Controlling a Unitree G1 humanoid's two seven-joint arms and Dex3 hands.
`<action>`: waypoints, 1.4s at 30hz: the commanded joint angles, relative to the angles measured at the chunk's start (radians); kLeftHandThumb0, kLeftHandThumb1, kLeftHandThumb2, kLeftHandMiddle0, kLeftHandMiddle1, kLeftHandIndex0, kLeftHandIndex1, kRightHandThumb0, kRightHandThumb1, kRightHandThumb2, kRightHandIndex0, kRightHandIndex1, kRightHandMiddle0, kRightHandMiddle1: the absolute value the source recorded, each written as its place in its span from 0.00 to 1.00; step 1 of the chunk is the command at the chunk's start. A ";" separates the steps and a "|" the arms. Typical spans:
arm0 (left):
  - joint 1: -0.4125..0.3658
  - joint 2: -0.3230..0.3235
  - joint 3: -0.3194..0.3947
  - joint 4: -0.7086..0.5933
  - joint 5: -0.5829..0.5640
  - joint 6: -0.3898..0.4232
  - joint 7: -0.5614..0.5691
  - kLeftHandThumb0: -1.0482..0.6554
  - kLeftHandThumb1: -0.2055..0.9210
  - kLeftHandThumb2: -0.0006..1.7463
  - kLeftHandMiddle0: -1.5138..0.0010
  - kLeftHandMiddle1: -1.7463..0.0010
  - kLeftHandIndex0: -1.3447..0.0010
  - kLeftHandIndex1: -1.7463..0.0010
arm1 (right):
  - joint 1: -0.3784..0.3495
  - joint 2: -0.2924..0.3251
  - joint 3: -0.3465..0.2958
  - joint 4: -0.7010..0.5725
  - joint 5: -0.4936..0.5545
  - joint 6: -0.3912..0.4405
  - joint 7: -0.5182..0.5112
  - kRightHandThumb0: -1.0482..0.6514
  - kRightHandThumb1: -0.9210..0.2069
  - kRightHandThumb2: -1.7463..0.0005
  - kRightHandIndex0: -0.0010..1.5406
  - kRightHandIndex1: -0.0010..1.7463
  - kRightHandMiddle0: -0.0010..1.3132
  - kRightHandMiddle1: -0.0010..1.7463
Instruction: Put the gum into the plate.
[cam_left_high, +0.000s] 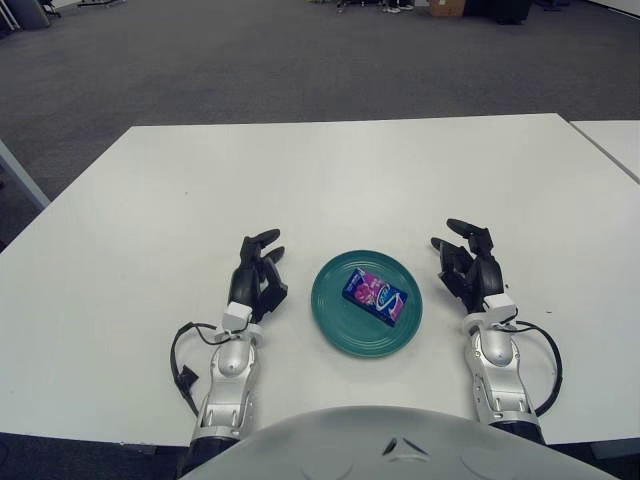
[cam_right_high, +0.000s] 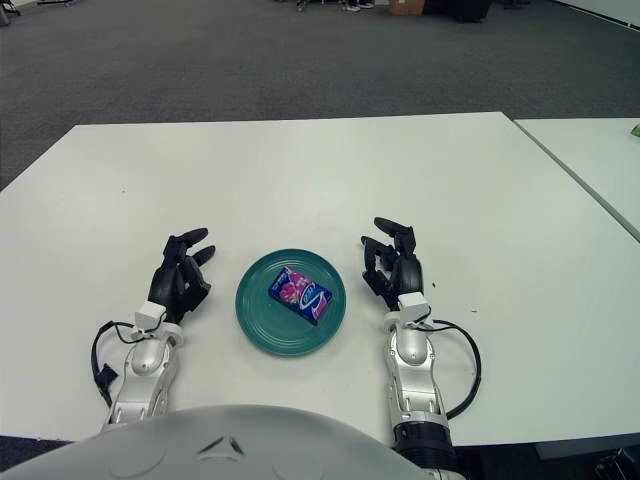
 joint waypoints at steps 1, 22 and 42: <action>0.049 -0.008 -0.018 0.021 0.027 0.025 0.028 0.12 1.00 0.61 0.77 0.40 0.85 0.30 | 0.090 0.007 -0.006 0.105 0.008 0.070 0.003 0.25 0.00 0.62 0.31 0.30 0.01 0.61; 0.056 0.005 -0.006 0.060 -0.025 -0.007 0.015 0.13 1.00 0.61 0.73 0.37 0.85 0.27 | 0.081 0.001 -0.018 0.137 0.016 0.062 0.010 0.25 0.00 0.62 0.31 0.32 0.03 0.62; 0.057 -0.001 -0.015 0.036 -0.088 0.008 -0.026 0.13 1.00 0.59 0.73 0.37 0.84 0.25 | 0.080 0.003 -0.020 0.149 0.026 0.046 0.014 0.26 0.00 0.63 0.32 0.33 0.02 0.62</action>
